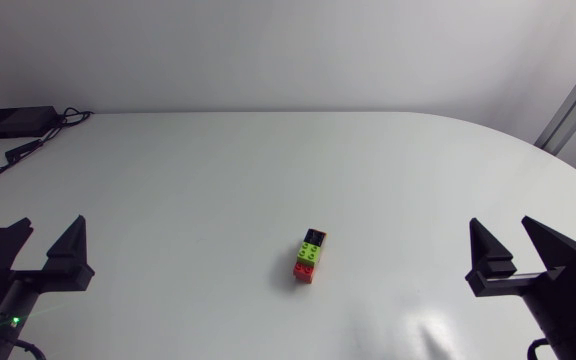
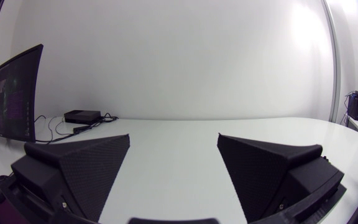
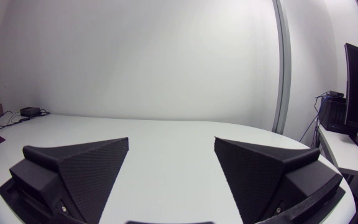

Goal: Separate the duplo bricks

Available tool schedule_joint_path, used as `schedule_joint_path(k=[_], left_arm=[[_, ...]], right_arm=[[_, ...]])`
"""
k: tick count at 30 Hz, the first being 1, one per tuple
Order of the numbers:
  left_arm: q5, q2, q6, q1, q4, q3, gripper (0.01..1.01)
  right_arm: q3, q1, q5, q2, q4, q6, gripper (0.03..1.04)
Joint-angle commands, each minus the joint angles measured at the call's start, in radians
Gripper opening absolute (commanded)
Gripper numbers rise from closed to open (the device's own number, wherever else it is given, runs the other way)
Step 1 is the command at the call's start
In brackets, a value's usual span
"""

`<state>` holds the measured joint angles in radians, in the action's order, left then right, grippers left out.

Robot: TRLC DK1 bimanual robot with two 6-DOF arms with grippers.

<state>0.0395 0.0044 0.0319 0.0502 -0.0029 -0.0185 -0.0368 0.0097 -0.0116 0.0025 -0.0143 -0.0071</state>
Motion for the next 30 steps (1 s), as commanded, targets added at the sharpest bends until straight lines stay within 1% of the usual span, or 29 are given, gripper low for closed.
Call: schedule_joint_path(k=[1, 24, 30], left_arm=[[-0.006, -0.014, -0.02, -0.009, -0.003, 0.017, 0.987], [-0.006, -0.014, -0.015, -0.019, -0.008, 0.017, 0.987], [-0.006, -0.017, 0.008, -0.044, -0.003, 0.012, 0.985]], right_arm=[[0.038, 0.007, 0.001, -0.007, 0.019, 0.013, 1.0], [0.038, 0.01, 0.002, -0.007, 0.019, 0.015, 1.0], [0.037, 0.022, -0.004, -0.009, 0.011, 0.01, 1.0]])
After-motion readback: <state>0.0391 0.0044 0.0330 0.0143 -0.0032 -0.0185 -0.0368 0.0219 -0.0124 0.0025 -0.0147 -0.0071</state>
